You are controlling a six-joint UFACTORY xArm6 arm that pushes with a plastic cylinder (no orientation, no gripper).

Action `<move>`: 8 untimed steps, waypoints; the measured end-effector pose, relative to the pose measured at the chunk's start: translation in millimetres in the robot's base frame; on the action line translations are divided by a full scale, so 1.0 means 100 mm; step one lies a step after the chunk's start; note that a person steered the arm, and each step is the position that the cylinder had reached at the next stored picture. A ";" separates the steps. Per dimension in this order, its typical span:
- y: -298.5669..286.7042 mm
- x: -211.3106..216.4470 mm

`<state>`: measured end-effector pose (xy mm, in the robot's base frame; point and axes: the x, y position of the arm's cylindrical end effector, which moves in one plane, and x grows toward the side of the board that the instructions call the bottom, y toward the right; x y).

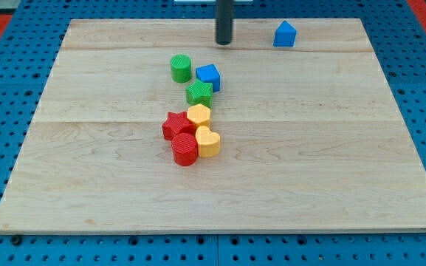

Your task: Push the green star into the green circle and blue cube

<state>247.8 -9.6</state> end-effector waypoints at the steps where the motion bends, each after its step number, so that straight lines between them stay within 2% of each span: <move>1: -0.71 0.02; 2: -0.83 0.62; 3: -0.60 0.86; 4: -0.61 0.66; 5: -0.24 0.89; 6: -0.56 0.86; 7: -0.88 1.24; 8: -0.81 1.68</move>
<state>416.2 -90.5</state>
